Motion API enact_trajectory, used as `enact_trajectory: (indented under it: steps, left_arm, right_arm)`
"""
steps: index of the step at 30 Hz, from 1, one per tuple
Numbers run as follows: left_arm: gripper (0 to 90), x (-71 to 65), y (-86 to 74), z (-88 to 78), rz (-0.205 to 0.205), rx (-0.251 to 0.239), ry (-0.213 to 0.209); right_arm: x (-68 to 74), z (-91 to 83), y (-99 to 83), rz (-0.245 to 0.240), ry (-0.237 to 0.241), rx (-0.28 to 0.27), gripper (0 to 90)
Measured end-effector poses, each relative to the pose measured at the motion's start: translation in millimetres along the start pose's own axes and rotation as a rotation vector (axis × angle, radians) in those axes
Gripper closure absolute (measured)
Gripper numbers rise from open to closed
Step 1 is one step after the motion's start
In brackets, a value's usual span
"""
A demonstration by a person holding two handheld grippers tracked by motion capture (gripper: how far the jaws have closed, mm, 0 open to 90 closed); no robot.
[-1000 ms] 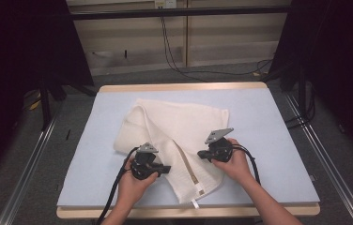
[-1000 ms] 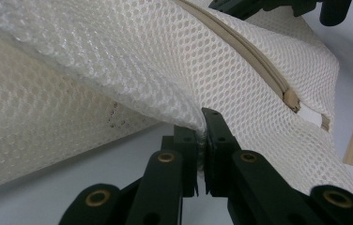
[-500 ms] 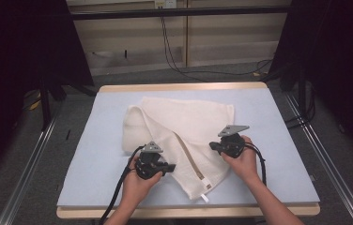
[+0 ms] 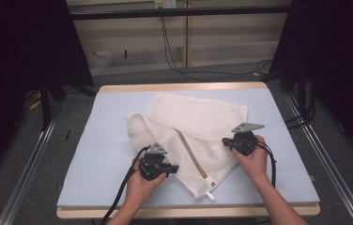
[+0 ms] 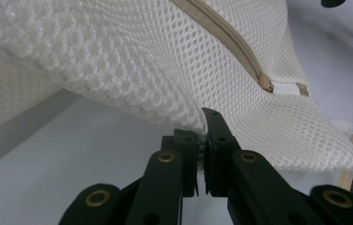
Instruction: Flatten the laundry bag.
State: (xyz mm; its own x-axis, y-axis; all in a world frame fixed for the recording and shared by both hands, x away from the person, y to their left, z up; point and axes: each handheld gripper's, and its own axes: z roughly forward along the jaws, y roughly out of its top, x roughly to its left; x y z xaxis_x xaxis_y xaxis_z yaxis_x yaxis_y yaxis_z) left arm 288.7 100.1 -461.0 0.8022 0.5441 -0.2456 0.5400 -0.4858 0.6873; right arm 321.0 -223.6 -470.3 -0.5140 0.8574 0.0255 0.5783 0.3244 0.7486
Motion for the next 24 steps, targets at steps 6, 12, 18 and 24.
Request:
enact_trajectory:
  steps: [6, 12, 18, 24]
  left_arm:
    - [85.6, -2.3, -1.8, 1.2, -0.003, 0.009, -0.009]
    - [85.4, -3.0, -2.3, 0.4, 0.000, 0.007, -0.011]
    - [83.8, -2.1, -3.0, -1.2, 0.002, 0.002, -0.017]
    - [66.5, 2.2, -2.2, -9.6, -0.012, -0.021, -0.003]
  right_arm:
    - [7.5, -5.3, 2.1, -0.026, 0.001, -0.042, 83.4]
    - [21.4, -9.7, 13.0, -0.044, 0.028, -0.093, 71.6]
    - [50.5, 2.4, 19.0, -0.101, 0.158, -0.065, 71.5]
    - [62.1, 11.3, 16.8, -0.149, 0.211, -0.027, 77.9]
